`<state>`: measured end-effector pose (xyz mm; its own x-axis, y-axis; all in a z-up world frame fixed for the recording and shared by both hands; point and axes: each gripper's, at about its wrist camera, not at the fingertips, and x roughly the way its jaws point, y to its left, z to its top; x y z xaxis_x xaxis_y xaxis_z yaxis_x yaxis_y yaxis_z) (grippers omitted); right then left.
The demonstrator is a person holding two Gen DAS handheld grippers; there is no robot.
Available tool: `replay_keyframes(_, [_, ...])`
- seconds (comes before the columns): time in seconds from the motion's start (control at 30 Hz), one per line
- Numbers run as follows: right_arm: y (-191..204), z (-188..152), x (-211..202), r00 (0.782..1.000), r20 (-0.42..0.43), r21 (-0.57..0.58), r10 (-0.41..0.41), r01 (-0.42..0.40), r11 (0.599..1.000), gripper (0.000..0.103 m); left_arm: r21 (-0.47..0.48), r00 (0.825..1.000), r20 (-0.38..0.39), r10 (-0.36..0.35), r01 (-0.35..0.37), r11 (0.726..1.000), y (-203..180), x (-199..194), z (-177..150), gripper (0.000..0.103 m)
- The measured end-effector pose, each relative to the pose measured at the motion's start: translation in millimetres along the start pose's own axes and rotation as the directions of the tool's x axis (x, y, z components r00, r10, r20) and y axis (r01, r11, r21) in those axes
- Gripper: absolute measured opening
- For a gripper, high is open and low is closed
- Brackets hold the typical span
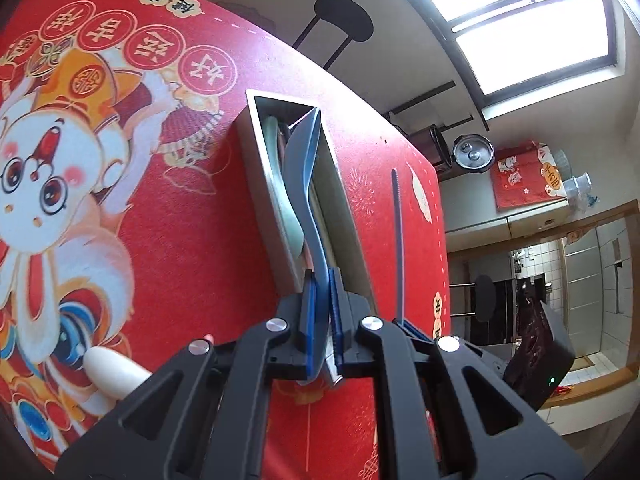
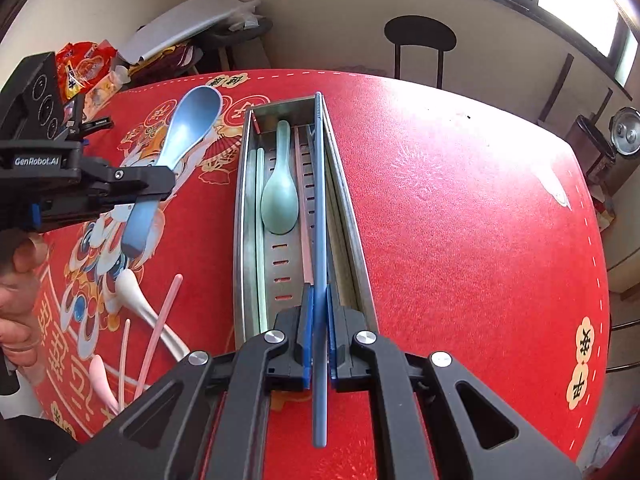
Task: Organize utensils
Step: 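Carry the blue spoon and blue chopstick over the steel tray, then lower the spoon and chopstick into the tray and open both tools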
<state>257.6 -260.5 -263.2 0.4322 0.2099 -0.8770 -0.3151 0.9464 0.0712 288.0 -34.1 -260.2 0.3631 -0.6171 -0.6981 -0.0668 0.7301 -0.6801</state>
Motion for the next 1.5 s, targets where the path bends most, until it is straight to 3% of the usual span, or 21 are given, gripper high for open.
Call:
replay_keyframes(0.27, [2.2,28.9,30.3,0.999,-0.034,-0.101,-0.022,0.019,0.995,0.006,-0.113,1.0,-0.009,-0.009,0.008,0.994,-1.4,40.8,29.6,0.011])
replay_keyframes(0.67, [7.9,50.0,57.7,0.997,-0.069,-0.122,-0.021,0.012,0.992,0.006,-0.105,0.999,-0.03,0.035,-0.038,0.994,2.7,65.8,42.8,0.011])
replay_keyframes(0.8, [11.1,49.7,56.2,0.996,-0.072,-0.119,-0.044,0.036,0.992,0.007,-0.098,0.999,-0.034,0.042,-0.045,0.994,0.4,69.7,44.1,0.024])
replay_keyframes(0.93, [12.9,50.9,45.9,0.997,-0.05,-0.11,-0.05,0.044,0.993,0.01,-0.073,0.999,-0.019,0.049,-0.05,0.996,-4.0,63.9,49.0,0.025])
replay_keyframes(1.03, [12.1,52.1,33.5,0.998,-0.024,-0.092,-0.051,0.049,0.995,0.016,-0.048,0.998,0.001,0.06,-0.06,0.997,-9.4,52.5,52.5,0.029])
replay_keyframes(1.13, [8.8,47.8,17.0,0.999,0.003,-0.07,-0.047,0.047,0.996,0.023,0.002,0.996,0.029,0.089,-0.089,0.996,-15.6,34.4,52.3,0.038])
replay_keyframes(1.23, [5.6,40.5,-1.0,0.999,0.028,-0.051,-0.043,0.044,0.998,0.036,0.054,0.99,0.063,0.127,-0.13,0.99,-20.6,12.6,50.1,0.052])
replay_keyframes(1.37, [6.8,25.8,-19.8,0.998,0.054,-0.007,-0.027,0.027,1.0,0.059,0.105,0.979,0.1,0.178,-0.188,0.977,-19.8,-20.1,40.8,0.087])
replay_keyframes(1.5, [12.3,5.4,-40.0,0.997,0.082,0.043,-0.004,0.001,0.999,0.078,0.149,0.967,0.135,0.217,-0.236,0.96,-9.6,-55.6,23.1,0.094])
